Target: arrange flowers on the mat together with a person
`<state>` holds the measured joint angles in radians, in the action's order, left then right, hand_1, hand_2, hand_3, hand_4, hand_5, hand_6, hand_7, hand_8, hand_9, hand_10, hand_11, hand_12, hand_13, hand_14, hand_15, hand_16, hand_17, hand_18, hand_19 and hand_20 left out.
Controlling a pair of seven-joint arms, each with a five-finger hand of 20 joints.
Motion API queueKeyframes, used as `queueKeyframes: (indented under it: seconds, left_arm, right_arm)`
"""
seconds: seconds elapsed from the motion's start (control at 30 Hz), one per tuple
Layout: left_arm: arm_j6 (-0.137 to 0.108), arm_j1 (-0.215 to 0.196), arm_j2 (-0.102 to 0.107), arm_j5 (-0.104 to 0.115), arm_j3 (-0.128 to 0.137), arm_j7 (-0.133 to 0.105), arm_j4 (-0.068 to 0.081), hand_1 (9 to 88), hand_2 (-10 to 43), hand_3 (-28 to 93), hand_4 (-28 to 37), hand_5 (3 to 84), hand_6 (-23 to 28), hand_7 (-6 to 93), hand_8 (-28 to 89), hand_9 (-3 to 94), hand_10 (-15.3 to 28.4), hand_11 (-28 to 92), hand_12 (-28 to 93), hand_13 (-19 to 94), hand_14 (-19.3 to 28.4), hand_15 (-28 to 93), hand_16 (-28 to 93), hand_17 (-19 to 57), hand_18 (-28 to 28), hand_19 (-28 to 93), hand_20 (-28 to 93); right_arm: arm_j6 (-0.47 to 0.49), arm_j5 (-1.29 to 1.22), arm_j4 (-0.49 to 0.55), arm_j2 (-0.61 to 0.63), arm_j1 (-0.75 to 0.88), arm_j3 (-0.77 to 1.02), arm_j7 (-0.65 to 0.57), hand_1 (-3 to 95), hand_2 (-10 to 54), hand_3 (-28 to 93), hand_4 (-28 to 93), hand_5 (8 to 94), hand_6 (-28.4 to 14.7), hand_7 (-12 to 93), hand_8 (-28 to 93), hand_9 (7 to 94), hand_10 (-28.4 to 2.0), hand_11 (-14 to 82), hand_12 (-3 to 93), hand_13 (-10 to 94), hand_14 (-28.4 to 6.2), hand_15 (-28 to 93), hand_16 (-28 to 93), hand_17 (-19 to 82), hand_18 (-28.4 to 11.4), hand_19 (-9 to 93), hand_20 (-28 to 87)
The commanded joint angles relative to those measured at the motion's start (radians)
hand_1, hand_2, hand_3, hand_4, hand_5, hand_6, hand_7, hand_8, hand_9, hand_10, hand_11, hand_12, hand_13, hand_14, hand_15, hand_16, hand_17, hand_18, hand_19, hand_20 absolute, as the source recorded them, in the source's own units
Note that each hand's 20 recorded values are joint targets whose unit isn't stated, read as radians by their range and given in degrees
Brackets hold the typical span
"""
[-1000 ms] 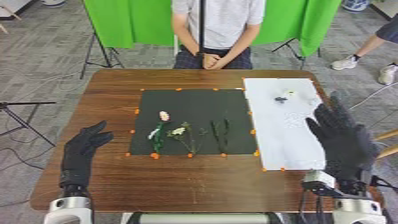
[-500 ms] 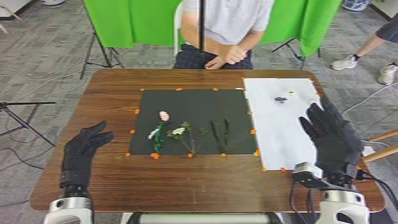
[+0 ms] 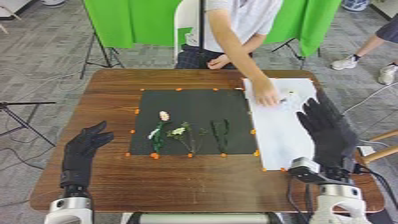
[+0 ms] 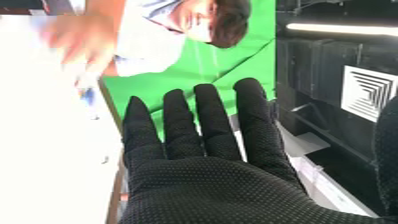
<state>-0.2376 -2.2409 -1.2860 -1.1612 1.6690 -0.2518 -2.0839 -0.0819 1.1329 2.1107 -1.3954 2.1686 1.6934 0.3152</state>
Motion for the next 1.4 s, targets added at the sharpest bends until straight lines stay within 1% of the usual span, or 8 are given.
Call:
queueKeyframes:
  seconds: [0.03,0.17,0.27,0.8,0.83,0.93,1.17,1.4]
  left_arm:
    - [0.008,-0.008,-0.009,-0.005,-0.007,0.004,0.001,18.1,10.2,64,-28.3,50.4,3.8,13.8,-6,53.7,16.0,21,13,41,19.0,23,-2,10.0,12.6,12,19]
    - [0.011,-0.004,-0.010,-0.007,-0.010,0.003,0.003,18.3,10.1,64,-28.3,50.4,3.8,13.9,-6,53.6,15.9,21,13,41,19.0,23,-2,10.0,12.6,12,19]
    - [0.009,-0.003,-0.011,-0.006,-0.011,0.002,0.003,18.5,10.1,64,-28.3,50.5,3.8,13.8,-7,53.6,16.0,22,13,41,19.0,23,-2,10.0,12.6,12,19]
    - [0.009,-0.002,-0.011,-0.006,-0.008,0.007,0.003,18.6,9.9,64,-28.3,50.4,3.8,13.9,-6,53.5,16.0,21,13,41,19.0,23,-2,10.0,12.6,12,18]
    - [0.009,-0.002,-0.011,-0.006,-0.007,0.007,0.003,18.6,9.9,64,-28.3,50.4,3.8,13.8,-7,53.5,16.0,21,13,41,19.0,23,-2,9.9,12.7,12,18]
    - [0.007,-0.001,-0.011,-0.006,-0.009,0.007,0.004,18.6,9.9,64,-28.3,50.5,3.8,13.9,-6,53.6,16.0,21,13,41,18.9,23,-2,9.9,12.7,12,18]
    - [0.007,-0.005,-0.011,-0.006,-0.008,0.007,0.003,18.7,9.9,64,-28.3,50.5,3.8,13.8,-7,53.6,15.9,21,13,41,18.9,23,-2,9.9,12.6,12,18]
    - [0.009,-0.001,-0.009,-0.007,-0.010,0.007,0.005,18.7,10.0,64,-28.3,50.5,3.8,13.9,-7,53.7,15.9,21,13,41,18.9,23,-2,9.9,12.7,12,18]
  right_arm:
    - [0.054,0.015,-0.020,-0.032,0.019,0.032,0.033,4.0,-2.6,78,-20,35.1,0.0,10,-9,34.0,-13.0,2.6,9.3,26,-12.0,7,9,14,-14.4,3,22]
    - [0.047,0.027,-0.042,-0.034,-0.031,0.011,0.027,4.2,-2.6,78,-20,38.1,-0.2,10,-9,36.1,-13.6,3.2,9.6,27,-12.1,7,9,14,-14.6,3,22]
    - [0.150,0.014,-0.033,-0.069,0.031,0.090,0.063,4.3,-2.6,78,-20,38.7,-0.2,10,-9,36.4,-13.7,3.2,9.7,27,-12.2,8,9,15,-14.7,3,23]
    - [0.371,0.004,-0.019,-0.192,0.144,0.286,0.110,5.1,-4.2,78,-20,39.7,-0.5,10,-9,37.0,-13.9,3.4,10.2,28,-12.1,9,9,15,-14.9,3,23]
    - [0.282,0.009,-0.019,-0.142,0.115,0.217,0.096,5.2,-4.3,78,-20,39.9,-0.5,10,-9,37.1,-13.9,3.5,10.3,28,-12.1,9,9,15,-14.8,4,23]
    - [0.210,0.016,-0.025,-0.104,0.082,0.164,0.085,5.5,-4.6,78,-20,40.0,-0.5,10,-9,37.2,-13.9,3.5,10.4,28,-12.1,9,9,15,-14.8,4,23]
    - [0.197,0.021,-0.030,-0.092,0.068,0.150,0.081,5.7,-5.2,78,-20,40.2,-0.6,10,-9,37.3,-13.9,3.4,10.7,28,-12.1,9,9,15,-14.8,3,23]
    - [0.145,0.032,-0.038,-0.057,0.027,0.105,0.063,5.8,-5.3,78,-20,40.3,-0.6,10,-9,37.5,-14.0,3.4,10.7,29,-12.0,9,9,16,-14.5,3,24]
